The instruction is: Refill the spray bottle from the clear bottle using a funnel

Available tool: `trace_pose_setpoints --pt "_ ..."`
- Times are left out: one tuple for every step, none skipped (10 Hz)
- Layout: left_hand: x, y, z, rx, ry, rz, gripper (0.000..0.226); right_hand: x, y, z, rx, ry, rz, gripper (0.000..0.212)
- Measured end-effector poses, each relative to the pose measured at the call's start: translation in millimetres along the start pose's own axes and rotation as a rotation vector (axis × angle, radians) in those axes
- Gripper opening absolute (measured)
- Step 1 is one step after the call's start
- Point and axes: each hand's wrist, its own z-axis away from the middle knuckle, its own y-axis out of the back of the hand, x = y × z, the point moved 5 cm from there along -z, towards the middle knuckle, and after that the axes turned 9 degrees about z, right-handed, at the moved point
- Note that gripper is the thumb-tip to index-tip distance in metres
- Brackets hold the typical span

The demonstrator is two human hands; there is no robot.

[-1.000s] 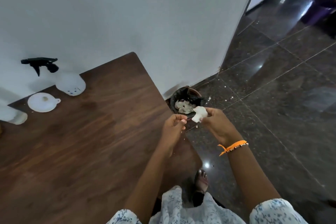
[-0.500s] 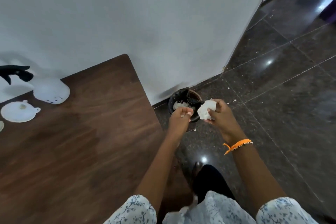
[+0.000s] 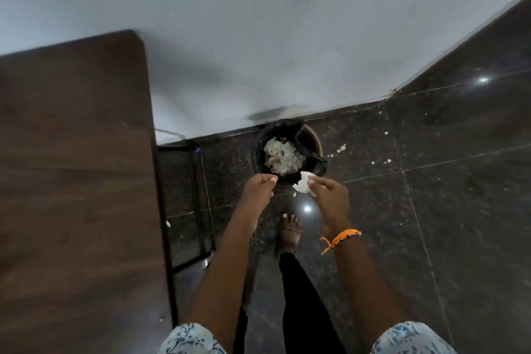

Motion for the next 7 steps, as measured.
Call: trace_pose_setpoints --pt "-16.2 -7.3 -41.5 0.03 0.078 0.05 0.014 15.2 -11.9 -47.9 0.018 -0.006 0.087 0.021" --pt "-31.8 -15.9 -79.1 0.052 0.132 0.094 0.016 30.1 -26.8 -92.7 0.053 -0.029 0.148 0.026" --pt "-40.0 -25.7 -111.5 0.065 0.171 0.156 0.014 45.7 -42.2 -131.0 0.052 -0.055 0.188 0.021" --pt "-41.3 -31.5 -135.3 0.076 0.149 0.192 0.013 50.4 -57.1 -158.1 0.02 -0.067 0.146 0.018" --pt "-41.8 -35.5 -146.4 0.055 0.133 0.173 0.018 53.9 -71.3 -183.1 -0.043 -0.12 0.143 0.029" --pt "-42.7 -33.5 -149.2 0.064 0.156 0.164 0.018 50.0 -74.4 -187.1 -0.042 -0.164 0.206 0.026" --pt "-38.2 -31.0 -139.4 0.079 0.133 0.174 0.016 38.2 -70.6 -170.8 -0.076 -0.169 0.214 0.014"
